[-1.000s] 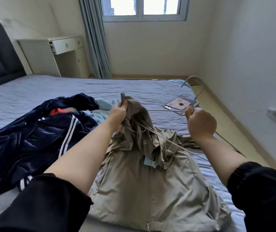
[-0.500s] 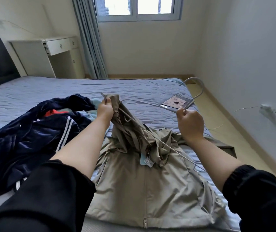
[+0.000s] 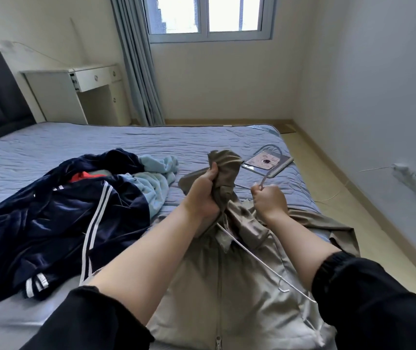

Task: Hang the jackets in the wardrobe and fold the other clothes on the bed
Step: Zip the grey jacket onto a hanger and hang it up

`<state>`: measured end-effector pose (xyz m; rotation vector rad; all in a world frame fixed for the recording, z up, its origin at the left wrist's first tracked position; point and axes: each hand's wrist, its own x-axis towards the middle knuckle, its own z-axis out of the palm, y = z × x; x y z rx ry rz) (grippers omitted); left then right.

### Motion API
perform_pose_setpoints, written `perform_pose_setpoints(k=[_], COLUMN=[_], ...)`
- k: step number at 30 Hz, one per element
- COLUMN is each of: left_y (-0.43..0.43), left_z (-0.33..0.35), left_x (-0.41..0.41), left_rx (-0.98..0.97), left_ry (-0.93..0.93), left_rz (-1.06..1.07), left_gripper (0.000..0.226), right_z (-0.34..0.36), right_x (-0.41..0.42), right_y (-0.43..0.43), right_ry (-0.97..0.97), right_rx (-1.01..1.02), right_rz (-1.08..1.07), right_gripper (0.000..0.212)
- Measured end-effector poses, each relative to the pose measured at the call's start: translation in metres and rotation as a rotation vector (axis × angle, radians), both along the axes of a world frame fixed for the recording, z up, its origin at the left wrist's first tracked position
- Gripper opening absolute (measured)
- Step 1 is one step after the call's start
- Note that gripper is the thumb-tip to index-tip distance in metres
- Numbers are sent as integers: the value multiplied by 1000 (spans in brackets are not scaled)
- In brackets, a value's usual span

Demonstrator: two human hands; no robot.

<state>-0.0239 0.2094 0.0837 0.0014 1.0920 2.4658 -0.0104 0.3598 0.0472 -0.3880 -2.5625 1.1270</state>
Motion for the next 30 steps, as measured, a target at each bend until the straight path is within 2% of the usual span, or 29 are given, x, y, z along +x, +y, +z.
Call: perform_pose_setpoints(k=[2,4,7,10,13,15,21,26,30], left_y=[-4,-14,-41,-76,-107,-117,-118,-124,-117], left_z=[-2,-1,5,5,-3,-5,-1,6,11], left_x=[2,1,-12,-32,-51,-57,-64,-72,-71], left_rx=[-41,-123,-220,-369,-670,-847,-1195,-1289,-1216], left_ry=[0,23,88,129,213,314,513,442,468], left_rz=[-41,7,206,459,624,653,647,721,605], left_gripper=[40,42,31,23,30,27,33,39,40], right_z=[-1,-2,-1,0,0,-2,5,20,22], right_x=[-1,0,4,6,5,3,1,4,2], right_y=[3,8,19,28,29,27,24,44,48], right_ry=[12,79,169,257,286,270,171,258,274], right_rx=[37,85,146,55,-32,-58,-74,-20,-65], right_rz=[46,116,172,145,145,183,302,185,152], right_gripper=[53,52,53,44,43,47,47,46,45])
